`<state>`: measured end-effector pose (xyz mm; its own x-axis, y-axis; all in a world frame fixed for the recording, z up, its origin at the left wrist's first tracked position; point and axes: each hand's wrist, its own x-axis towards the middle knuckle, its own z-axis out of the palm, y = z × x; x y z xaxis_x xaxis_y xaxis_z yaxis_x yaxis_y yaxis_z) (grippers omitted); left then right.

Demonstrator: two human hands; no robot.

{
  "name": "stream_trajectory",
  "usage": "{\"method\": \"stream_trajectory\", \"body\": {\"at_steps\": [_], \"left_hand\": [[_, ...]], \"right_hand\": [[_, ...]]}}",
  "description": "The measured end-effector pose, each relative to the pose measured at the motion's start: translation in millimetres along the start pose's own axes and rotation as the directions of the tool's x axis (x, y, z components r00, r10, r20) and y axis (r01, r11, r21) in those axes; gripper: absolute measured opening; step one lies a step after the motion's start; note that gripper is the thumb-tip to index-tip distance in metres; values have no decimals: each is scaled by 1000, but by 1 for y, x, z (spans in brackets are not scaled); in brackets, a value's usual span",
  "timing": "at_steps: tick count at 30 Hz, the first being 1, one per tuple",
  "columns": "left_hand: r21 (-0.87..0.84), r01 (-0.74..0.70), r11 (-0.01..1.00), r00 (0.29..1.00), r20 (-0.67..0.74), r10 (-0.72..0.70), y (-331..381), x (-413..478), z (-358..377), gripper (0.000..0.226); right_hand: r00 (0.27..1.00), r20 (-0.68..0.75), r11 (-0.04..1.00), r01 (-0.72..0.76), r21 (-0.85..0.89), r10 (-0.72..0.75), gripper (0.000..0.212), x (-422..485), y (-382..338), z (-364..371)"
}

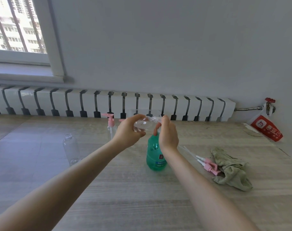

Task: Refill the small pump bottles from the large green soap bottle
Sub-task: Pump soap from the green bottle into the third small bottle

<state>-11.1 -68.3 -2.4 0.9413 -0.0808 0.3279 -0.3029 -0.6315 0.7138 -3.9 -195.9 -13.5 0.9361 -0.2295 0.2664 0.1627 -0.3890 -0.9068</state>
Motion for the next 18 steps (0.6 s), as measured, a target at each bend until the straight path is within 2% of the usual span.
{"method": "stream_trajectory", "body": {"at_steps": [7, 18], "left_hand": [[24, 8, 1000, 1000, 0, -8, -2, 0, 2, 52], [28, 22, 999, 1000, 4, -22, -5, -6, 7, 52]], "right_hand": [[998, -48, 999, 28, 32, -27, 29, -2, 0, 0], [998, -54, 997, 21, 75, -17, 33, -2, 2, 1]]}}
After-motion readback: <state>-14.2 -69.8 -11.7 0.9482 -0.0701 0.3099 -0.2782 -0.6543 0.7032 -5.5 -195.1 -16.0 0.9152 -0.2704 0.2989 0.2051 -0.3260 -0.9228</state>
